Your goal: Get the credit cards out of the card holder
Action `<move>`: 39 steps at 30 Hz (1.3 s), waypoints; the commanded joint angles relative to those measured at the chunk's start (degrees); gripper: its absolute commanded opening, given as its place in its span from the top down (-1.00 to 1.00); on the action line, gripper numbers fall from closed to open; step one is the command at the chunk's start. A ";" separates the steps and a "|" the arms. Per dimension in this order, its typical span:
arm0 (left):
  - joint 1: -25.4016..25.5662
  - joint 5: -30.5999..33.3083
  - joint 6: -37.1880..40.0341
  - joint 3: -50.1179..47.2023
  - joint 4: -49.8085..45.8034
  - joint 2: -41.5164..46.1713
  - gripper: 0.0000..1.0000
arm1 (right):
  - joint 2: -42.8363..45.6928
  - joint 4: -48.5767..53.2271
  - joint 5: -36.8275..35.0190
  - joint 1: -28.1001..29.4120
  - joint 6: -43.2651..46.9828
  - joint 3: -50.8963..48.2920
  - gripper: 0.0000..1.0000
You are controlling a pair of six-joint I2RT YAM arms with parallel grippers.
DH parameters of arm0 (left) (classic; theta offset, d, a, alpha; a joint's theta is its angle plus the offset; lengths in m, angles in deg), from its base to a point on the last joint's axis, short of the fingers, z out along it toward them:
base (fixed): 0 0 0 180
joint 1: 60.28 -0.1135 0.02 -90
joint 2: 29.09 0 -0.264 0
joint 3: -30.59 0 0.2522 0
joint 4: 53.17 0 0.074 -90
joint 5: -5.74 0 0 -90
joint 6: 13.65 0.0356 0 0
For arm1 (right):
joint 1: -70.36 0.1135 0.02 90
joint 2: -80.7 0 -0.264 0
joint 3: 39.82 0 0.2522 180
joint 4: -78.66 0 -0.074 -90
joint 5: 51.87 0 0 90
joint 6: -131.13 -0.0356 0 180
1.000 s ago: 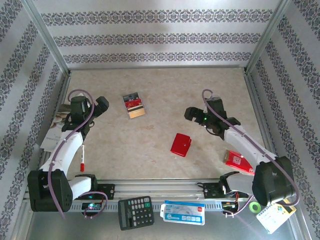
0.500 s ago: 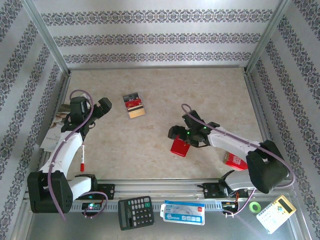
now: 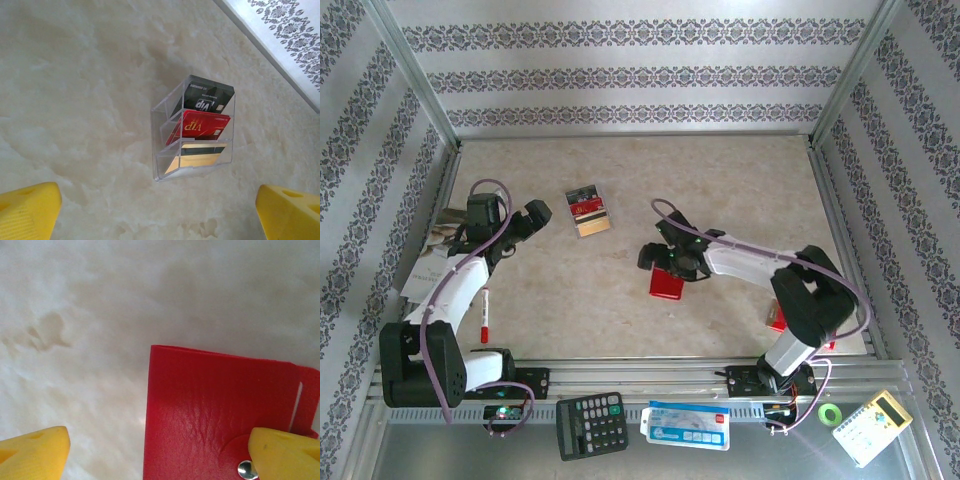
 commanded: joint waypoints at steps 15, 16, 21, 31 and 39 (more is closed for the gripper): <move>6.10 -9.51 -3.20 5.48 -3.34 -5.45 -0.97 | 0.44 -12.02 4.39 -1.18 10.06 6.16 -0.88; 7.51 -8.93 -2.75 5.58 -4.23 -5.38 -0.97 | 2.03 -12.11 4.07 -1.58 9.97 4.97 -0.88; 14.72 -7.87 -2.10 4.77 -5.56 -5.90 -0.90 | 6.23 -11.97 3.42 -5.10 7.97 -1.46 -0.82; 29.09 -8.32 -7.81 3.31 4.82 -14.66 -0.45 | 2.94 -9.30 6.41 -7.83 8.04 -4.05 -0.30; 33.66 -3.98 -10.34 9.35 5.43 -24.14 -0.09 | -4.29 -8.83 7.96 -7.54 7.04 1.69 0.19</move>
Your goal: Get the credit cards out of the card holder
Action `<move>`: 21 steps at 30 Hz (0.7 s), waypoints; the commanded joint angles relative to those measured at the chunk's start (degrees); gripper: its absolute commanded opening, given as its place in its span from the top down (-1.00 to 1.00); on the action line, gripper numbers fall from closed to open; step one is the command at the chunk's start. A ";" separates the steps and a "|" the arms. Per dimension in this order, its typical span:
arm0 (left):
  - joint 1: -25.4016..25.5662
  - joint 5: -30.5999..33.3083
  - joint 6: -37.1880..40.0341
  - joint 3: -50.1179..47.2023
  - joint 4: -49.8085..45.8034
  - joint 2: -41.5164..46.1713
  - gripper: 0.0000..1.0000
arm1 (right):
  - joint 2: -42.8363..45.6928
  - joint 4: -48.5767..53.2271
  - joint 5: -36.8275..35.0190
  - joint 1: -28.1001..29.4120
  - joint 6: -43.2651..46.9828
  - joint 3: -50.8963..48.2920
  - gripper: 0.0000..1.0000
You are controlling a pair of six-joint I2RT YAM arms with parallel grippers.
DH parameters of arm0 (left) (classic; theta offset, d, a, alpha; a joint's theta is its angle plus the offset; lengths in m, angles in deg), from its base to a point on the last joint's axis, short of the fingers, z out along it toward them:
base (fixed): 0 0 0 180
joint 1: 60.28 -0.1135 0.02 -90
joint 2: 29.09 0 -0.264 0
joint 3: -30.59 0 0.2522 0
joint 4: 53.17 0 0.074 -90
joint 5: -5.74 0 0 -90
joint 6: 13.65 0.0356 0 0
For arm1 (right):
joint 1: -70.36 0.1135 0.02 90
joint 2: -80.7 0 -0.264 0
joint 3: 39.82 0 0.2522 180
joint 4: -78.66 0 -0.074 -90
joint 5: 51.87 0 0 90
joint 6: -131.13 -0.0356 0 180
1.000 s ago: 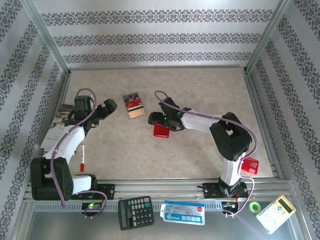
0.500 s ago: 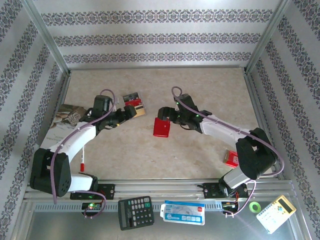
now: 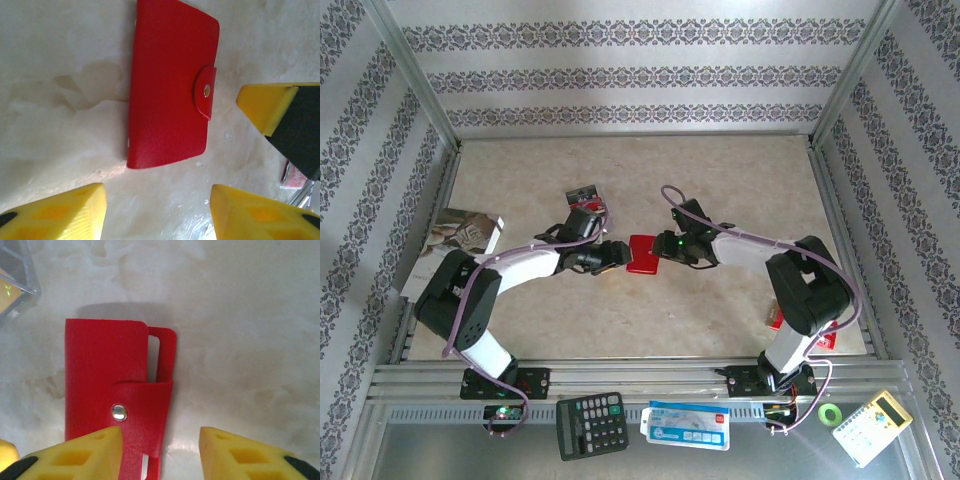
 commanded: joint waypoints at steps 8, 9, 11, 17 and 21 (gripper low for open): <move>0.88 3.40 -3.57 4.41 6.88 -6.52 0.02 | -4.99 1.59 2.48 0.70 0.34 5.37 0.65; 0.79 2.86 -3.42 4.90 6.63 -7.16 0.04 | -5.10 1.66 2.56 0.70 0.37 5.14 0.66; 0.85 2.18 -2.83 5.73 5.63 -8.38 0.08 | -5.33 1.63 2.90 0.70 0.48 4.55 0.69; 0.81 -0.03 -0.82 7.77 3.56 -11.11 0.08 | -6.27 2.19 2.91 0.96 0.57 3.89 0.71; 0.85 -1.64 1.08 8.84 2.63 -12.13 0.08 | -6.87 2.36 1.99 1.14 0.56 3.60 0.71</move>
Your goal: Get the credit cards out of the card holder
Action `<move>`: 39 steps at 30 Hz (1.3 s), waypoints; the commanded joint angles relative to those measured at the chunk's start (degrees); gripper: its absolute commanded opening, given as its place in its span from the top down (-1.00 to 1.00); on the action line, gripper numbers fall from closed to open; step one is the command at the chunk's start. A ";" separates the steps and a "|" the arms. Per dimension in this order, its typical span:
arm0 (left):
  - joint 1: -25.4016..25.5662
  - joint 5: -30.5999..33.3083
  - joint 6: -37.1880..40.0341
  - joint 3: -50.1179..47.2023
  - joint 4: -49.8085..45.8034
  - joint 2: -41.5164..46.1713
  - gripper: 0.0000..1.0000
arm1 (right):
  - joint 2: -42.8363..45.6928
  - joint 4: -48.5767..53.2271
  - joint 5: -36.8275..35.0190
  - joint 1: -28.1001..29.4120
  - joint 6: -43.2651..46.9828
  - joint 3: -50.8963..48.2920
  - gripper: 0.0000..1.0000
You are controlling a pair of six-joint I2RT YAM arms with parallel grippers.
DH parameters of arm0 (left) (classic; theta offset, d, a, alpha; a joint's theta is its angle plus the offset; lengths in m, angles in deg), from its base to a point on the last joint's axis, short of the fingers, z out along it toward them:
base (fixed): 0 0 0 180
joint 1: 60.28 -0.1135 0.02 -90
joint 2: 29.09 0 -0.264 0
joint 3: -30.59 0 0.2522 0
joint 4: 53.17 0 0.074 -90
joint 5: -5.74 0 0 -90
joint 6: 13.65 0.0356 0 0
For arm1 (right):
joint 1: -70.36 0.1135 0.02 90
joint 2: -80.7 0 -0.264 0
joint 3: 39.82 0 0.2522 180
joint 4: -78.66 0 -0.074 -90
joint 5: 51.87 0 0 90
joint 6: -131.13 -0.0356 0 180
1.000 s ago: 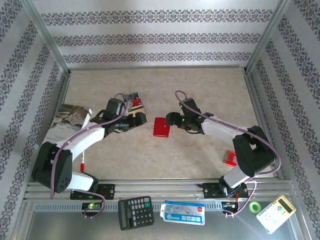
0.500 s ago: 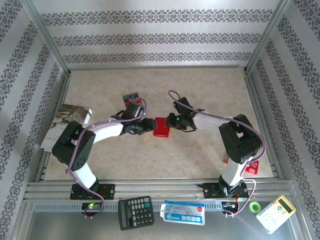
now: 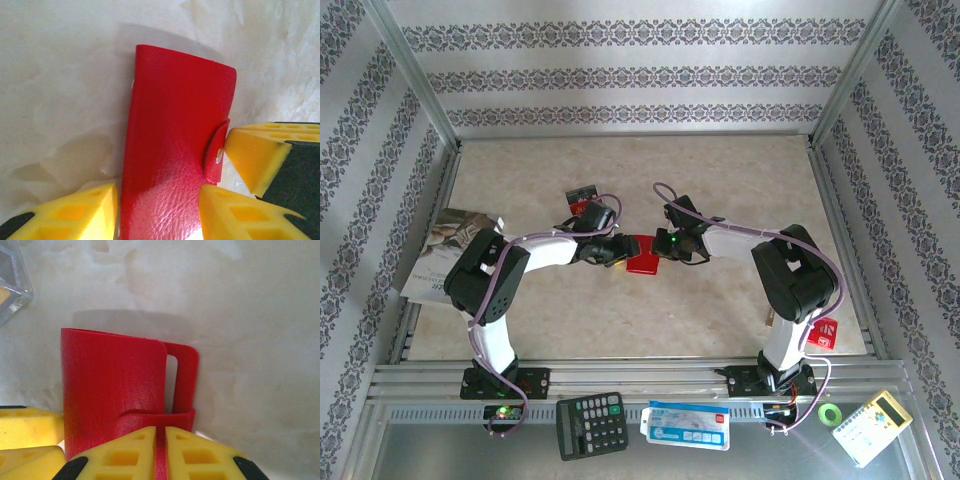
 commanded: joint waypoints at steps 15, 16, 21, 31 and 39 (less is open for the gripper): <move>0.50 2.52 2.17 1.53 -3.92 -1.51 0.20 | -2.95 0.94 -1.10 0.68 -1.76 -1.52 0.73; 0.50 1.84 1.86 1.61 -3.60 -1.83 0.22 | -3.03 0.88 -1.11 0.68 -1.87 -1.50 0.73; 0.45 -4.04 0.17 1.35 1.24 -2.09 0.30 | -3.20 -0.01 -0.49 0.68 -2.54 -1.80 0.74; 0.10 -12.06 -1.44 -1.24 9.81 4.90 0.36 | 0.04 -7.62 1.85 0.07 -7.40 -5.54 0.74; -0.05 -12.52 -5.37 -3.69 16.59 0.74 0.42 | 0.57 -11.38 2.06 0.19 -10.76 -7.26 0.73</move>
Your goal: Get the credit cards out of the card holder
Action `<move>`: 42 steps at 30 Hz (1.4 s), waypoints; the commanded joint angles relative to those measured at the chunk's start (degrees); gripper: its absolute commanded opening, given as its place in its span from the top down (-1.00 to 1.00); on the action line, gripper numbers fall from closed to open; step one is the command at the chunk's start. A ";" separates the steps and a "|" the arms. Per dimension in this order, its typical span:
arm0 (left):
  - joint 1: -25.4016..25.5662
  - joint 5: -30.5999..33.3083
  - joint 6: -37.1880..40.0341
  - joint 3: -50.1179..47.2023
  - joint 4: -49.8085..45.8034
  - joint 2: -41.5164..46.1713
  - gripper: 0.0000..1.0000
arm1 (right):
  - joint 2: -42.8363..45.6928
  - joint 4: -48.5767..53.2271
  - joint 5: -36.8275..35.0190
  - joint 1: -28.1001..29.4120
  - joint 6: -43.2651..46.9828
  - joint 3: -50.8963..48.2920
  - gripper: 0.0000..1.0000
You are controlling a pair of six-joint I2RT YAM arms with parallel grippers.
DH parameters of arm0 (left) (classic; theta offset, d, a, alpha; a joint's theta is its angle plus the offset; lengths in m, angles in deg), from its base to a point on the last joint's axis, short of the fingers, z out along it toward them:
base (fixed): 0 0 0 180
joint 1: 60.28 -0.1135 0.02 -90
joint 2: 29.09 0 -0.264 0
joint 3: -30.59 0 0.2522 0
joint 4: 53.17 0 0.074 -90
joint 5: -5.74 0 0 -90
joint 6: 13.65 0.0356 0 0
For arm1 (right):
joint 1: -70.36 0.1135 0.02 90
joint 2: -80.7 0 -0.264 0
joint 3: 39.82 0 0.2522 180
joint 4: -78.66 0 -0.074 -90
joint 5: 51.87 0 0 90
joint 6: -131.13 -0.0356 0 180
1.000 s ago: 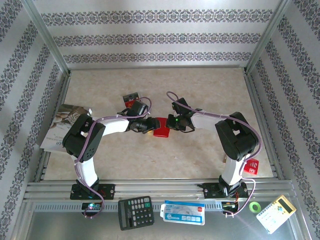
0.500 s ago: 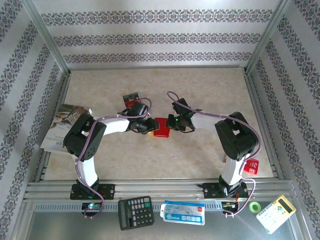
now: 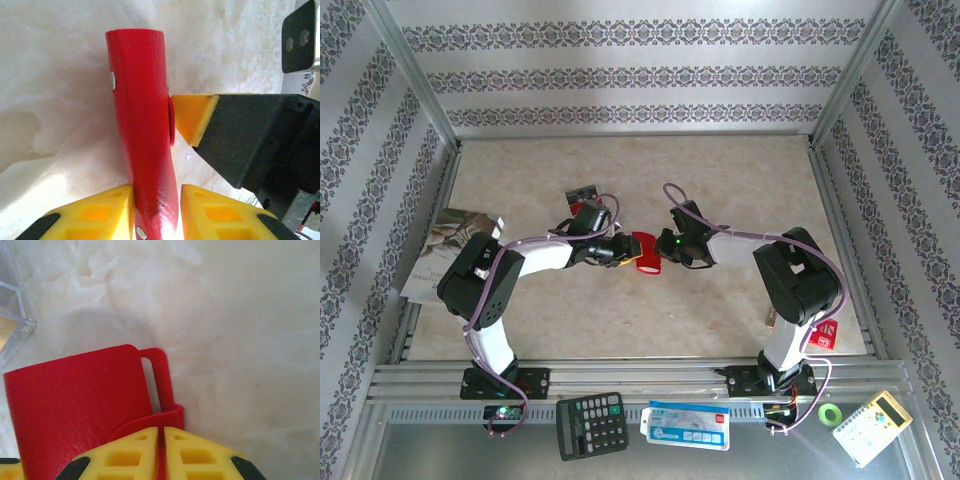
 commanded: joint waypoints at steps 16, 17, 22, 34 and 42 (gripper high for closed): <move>-2.19 2.14 2.95 0.35 -0.74 3.52 1.00 | 7.39 3.50 -3.37 -1.30 5.57 -0.37 0.45; -2.23 2.49 4.52 1.00 -2.74 4.24 1.00 | 8.06 3.60 -2.91 -1.48 6.54 -0.39 0.36; -2.14 3.99 10.56 3.51 -10.37 7.97 1.00 | 10.47 3.02 1.51 -1.02 11.26 0.43 0.02; -1.88 3.51 13.23 4.66 -11.84 8.41 1.00 | 4.05 7.02 3.04 2.45 12.43 7.02 -0.01; -1.84 5.74 12.94 4.20 -12.27 8.94 1.00 | 2.03 12.95 -2.98 2.28 11.86 8.18 0.20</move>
